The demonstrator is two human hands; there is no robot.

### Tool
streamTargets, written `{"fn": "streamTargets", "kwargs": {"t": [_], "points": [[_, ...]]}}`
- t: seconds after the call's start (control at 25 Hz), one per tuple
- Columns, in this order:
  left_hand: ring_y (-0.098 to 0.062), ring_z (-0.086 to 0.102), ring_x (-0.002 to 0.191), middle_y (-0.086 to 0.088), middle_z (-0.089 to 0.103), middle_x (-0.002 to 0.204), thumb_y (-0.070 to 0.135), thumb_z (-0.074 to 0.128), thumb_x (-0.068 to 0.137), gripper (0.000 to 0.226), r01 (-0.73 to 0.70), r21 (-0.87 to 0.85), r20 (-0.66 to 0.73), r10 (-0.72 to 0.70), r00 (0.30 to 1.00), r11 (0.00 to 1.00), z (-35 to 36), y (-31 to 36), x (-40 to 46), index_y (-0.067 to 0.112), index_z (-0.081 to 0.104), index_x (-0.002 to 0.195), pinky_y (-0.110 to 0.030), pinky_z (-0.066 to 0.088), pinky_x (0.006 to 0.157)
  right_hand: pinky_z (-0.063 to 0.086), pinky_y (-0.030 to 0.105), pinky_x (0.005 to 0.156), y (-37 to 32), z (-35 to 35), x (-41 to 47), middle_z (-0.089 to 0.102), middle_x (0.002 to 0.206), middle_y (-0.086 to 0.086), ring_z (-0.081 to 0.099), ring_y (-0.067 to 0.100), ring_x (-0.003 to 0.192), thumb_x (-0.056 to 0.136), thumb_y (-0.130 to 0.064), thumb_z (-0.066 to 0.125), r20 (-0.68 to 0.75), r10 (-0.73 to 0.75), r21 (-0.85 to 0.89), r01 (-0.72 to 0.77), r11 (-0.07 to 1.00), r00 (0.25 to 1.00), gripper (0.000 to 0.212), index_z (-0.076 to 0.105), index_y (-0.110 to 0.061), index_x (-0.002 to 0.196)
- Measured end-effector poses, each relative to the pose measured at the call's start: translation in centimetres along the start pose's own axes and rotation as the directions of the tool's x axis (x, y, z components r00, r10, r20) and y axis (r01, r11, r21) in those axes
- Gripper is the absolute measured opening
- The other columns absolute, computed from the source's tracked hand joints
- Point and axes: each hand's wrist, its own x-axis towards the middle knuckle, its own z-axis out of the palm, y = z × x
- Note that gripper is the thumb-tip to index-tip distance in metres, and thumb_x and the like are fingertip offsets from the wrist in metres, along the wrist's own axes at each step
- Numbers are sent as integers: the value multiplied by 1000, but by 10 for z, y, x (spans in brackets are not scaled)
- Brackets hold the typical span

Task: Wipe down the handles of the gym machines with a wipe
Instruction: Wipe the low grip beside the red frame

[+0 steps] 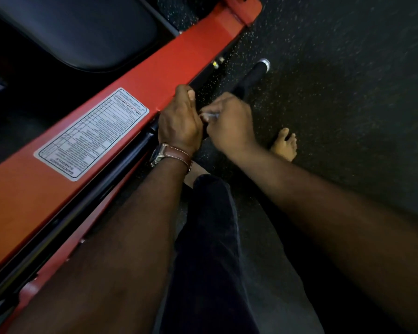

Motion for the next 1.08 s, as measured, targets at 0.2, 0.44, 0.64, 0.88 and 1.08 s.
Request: {"fn": "streamTargets", "kwargs": {"t": [0.2,0.44,0.64,0.88,1.08], "points": [[-24,53,57,-4,56,68,32,25,103,44,21,-75,-55,-25,998,997,3,-3,1,2,57,101,-34,36,49,47,22,68,0,-31,66,65,88,6,64,20,85,94,-6,60,94,38,-414,4,910,995,11,65,-8,85],[-20,56,61,-1,60,68,26,30,106,37,84,-191,-29,-91,995,978,0,-4,9,3,58,99,-39,45,57,55,36,82,1,-33,55,62,77,-1,58,16,77,91,-9,60,343,-61,-380,198,904,937,22,61,-22,73],[-29,53,69,-8,60,79,33,37,105,33,-36,374,333,-98,938,927,2,7,20,13,63,103,-37,39,55,52,14,74,22,-18,13,70,90,-5,62,3,76,85,-6,73,-120,45,5,-45,999,992,14,77,-16,95],[-28,49,66,-15,58,76,54,25,105,57,-215,434,621,-117,775,875,-2,22,29,14,48,70,-33,39,62,56,15,75,47,-14,49,73,89,-5,66,3,78,84,-3,74,-285,511,477,-342,810,811,16,78,-11,98],[-34,62,97,-18,65,113,42,62,92,36,-330,436,793,-185,580,837,-1,38,39,10,58,106,-33,44,73,60,27,80,44,10,-3,77,98,3,72,12,89,82,5,73,-188,477,627,-268,731,859,24,77,-10,100]]}}
